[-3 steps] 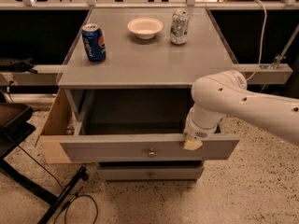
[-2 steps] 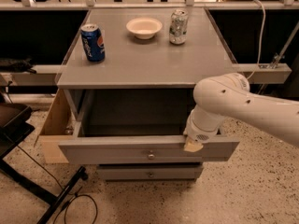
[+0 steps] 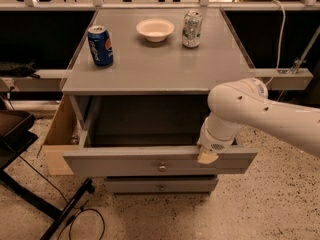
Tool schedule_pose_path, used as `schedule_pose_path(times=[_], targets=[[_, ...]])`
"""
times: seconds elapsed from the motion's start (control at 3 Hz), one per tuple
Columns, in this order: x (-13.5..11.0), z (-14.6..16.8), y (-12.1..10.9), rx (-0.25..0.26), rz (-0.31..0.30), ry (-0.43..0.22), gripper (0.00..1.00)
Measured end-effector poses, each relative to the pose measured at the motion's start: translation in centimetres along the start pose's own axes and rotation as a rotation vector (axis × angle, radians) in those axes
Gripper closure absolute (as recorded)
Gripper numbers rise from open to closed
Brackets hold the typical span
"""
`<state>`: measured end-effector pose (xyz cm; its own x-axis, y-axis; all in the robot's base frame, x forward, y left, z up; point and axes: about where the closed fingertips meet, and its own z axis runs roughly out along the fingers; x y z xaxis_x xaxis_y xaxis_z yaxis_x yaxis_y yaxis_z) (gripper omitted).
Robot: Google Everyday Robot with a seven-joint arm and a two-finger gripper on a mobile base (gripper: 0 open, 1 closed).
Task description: Open top drawer
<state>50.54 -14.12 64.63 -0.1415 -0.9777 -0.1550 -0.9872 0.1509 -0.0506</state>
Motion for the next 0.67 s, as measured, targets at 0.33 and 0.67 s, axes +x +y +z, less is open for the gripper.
schedule_pose_path(times=[0.33, 0.67], targets=[[0.0, 0.0, 0.0, 0.0, 0.0, 0.0, 0.14], [0.0, 0.0, 0.0, 0.0, 0.0, 0.0, 0.0]])
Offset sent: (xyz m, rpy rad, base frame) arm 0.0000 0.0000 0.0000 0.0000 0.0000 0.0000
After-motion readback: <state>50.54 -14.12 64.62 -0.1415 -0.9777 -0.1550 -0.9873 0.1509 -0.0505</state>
